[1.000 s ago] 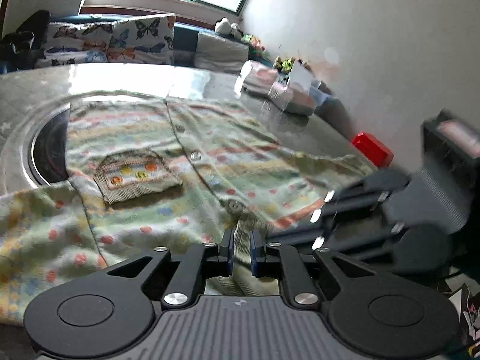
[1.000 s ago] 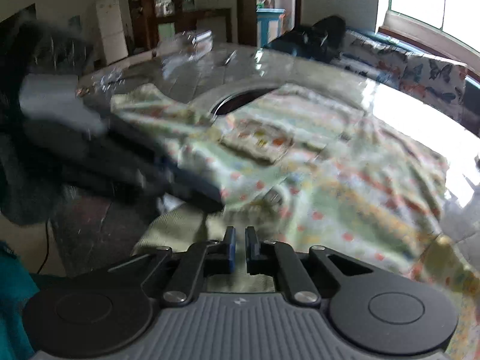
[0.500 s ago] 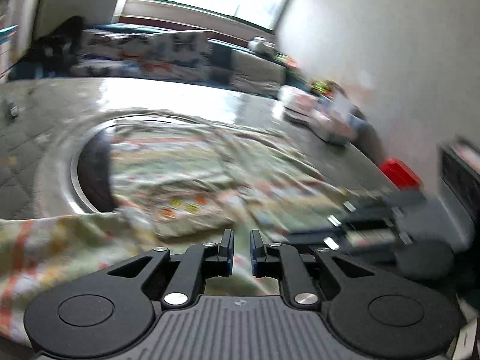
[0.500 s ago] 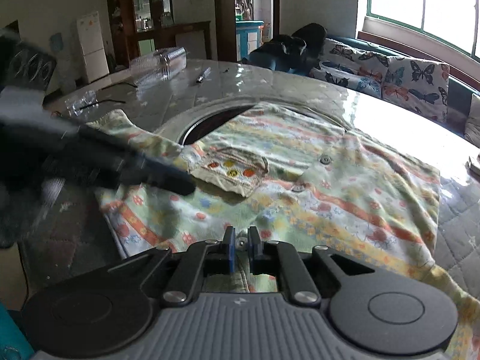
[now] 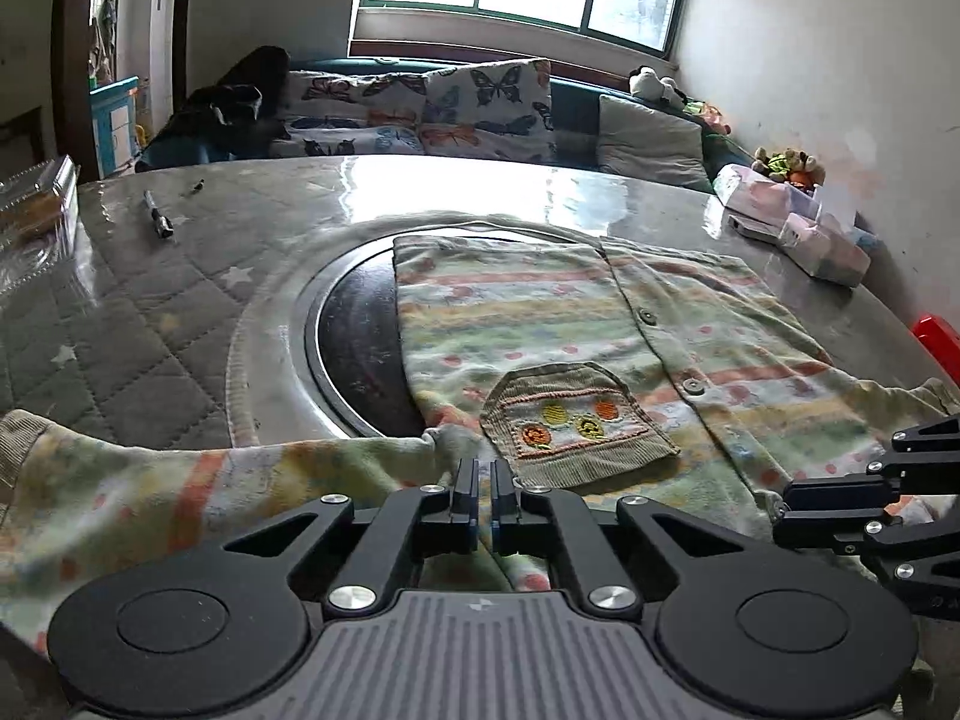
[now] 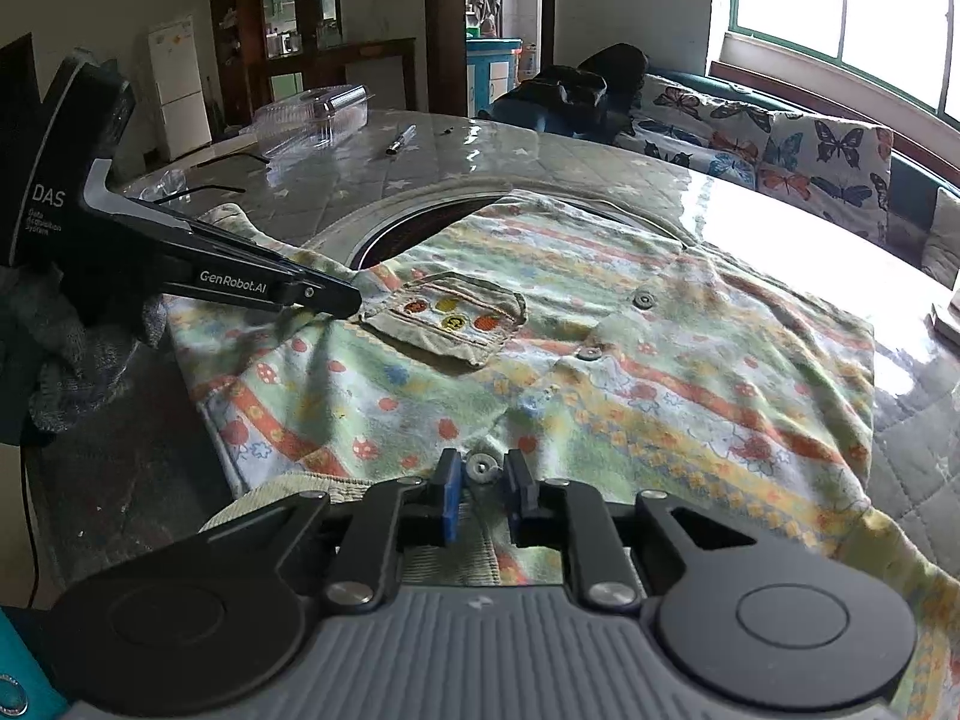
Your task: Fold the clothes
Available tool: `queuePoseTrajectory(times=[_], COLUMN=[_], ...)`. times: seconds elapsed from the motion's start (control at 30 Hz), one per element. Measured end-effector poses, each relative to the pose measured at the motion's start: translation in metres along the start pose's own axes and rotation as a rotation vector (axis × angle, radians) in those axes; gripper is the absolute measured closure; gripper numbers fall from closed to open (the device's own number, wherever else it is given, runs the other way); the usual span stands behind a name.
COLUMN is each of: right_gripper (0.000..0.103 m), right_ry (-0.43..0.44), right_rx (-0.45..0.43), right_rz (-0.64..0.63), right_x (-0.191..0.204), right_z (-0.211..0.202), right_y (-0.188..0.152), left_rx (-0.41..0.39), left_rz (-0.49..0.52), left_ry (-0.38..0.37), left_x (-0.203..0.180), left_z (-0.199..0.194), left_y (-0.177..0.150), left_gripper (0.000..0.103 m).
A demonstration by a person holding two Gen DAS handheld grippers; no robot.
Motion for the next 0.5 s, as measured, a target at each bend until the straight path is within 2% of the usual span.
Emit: queuePoseTrajectory(times=[0.07,0.17,0.33,0.4,0.5], right_gripper=[0.088,0.088,0.086,0.08,0.08], right_ry=[-0.003,-0.009,0.003,-0.004,-0.015], right_rx=[0.0,-0.008,-0.016,-0.014,-0.018], right_rz=[-0.003,0.0,-0.011,-0.038,-0.066], right_x=[0.0,0.0,0.007,0.011,0.015], right_z=[0.0,-0.002,-0.006,-0.005,-0.007], right_y=[0.0,0.002,0.003,0.001,0.0], left_rx=[-0.002,0.002,-0.01,0.009,0.013], left_rz=[-0.001,-0.034,0.009,0.021,0.021], left_ry=[0.026,-0.009,-0.089,-0.091,-0.091], left_x=[0.002,0.0,-0.021,-0.025,-0.028], left_z=[0.0,-0.005,-0.022,-0.022,-0.025], left_y=[0.001,0.002,-0.006,-0.015,-0.023], left_gripper=[0.098,0.097,0.094,0.094,0.094])
Point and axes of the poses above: each gripper's, at about its wrist camera, not at the fingertips, and z roughly the way its jaws point, x to its left, y to its top, the point moved 9 cm from there along z, roughly the way its jaws point, and after that the axes turned 3 degrees about -y, right-handed, at the moved point
